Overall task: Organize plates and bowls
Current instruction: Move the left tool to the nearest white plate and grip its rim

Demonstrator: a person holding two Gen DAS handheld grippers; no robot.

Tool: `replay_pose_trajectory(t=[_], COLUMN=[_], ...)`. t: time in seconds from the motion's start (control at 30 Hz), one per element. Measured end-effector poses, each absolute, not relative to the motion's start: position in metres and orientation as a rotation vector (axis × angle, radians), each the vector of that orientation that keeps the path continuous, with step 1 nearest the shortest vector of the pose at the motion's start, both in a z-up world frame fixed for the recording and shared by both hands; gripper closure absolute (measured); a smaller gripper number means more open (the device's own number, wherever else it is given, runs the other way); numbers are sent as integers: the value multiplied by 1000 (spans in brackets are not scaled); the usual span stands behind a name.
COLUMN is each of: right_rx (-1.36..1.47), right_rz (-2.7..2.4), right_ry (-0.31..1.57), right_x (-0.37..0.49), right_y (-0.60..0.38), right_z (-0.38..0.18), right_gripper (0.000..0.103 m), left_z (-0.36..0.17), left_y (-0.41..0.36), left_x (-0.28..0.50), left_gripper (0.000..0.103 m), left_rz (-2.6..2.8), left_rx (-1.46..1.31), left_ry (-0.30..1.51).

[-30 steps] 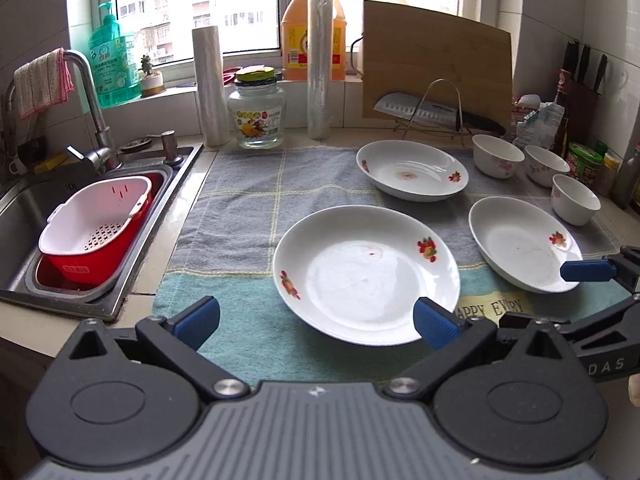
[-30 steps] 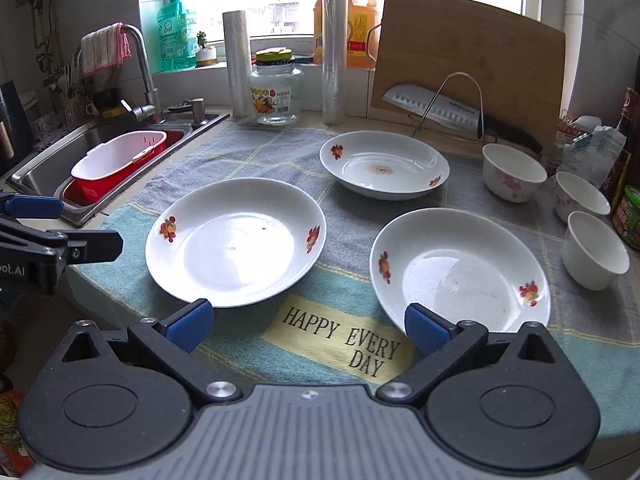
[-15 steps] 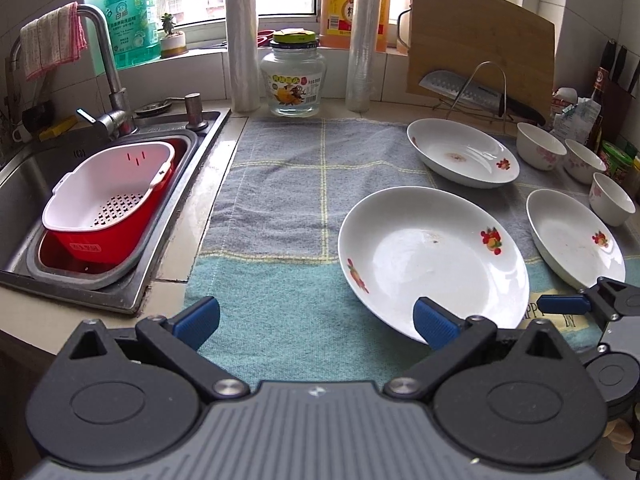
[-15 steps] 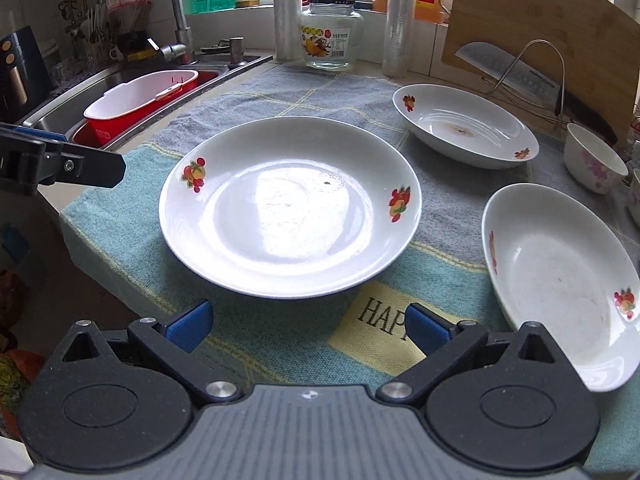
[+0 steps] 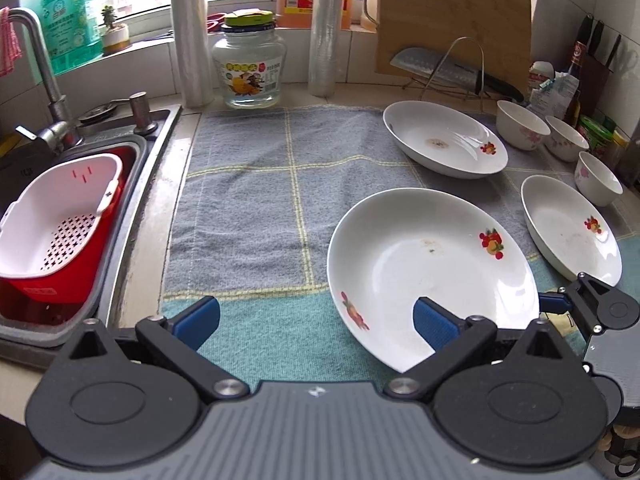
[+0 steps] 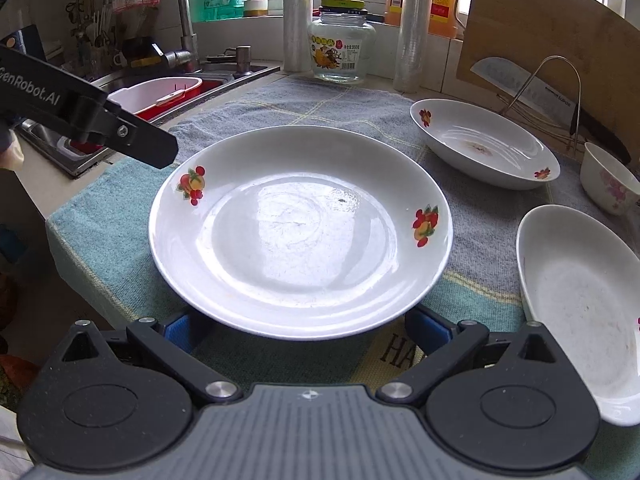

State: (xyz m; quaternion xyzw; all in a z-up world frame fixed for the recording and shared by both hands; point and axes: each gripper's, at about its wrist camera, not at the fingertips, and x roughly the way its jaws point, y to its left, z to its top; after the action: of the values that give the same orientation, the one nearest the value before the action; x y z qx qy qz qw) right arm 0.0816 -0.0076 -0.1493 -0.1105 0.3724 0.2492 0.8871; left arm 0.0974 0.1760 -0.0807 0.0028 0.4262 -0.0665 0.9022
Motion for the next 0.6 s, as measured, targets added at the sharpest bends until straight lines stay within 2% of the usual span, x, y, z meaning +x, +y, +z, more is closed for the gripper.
replay_pose_trajectory(t=[0.33,0.6], right_rx=[-209,-207], right_rz=[487,487], right_ry=[736,727], right_x=[74,70], right_y=[-9,-9], right_z=[-153,-153], right_gripper=[0,0], left_z=[-91,-92], left_y=[170,160], left_x=[153,182], left_gripper=[2,8], left_rz=[-369,-455], left_rx=[42,62], left_ry=[965,1010])
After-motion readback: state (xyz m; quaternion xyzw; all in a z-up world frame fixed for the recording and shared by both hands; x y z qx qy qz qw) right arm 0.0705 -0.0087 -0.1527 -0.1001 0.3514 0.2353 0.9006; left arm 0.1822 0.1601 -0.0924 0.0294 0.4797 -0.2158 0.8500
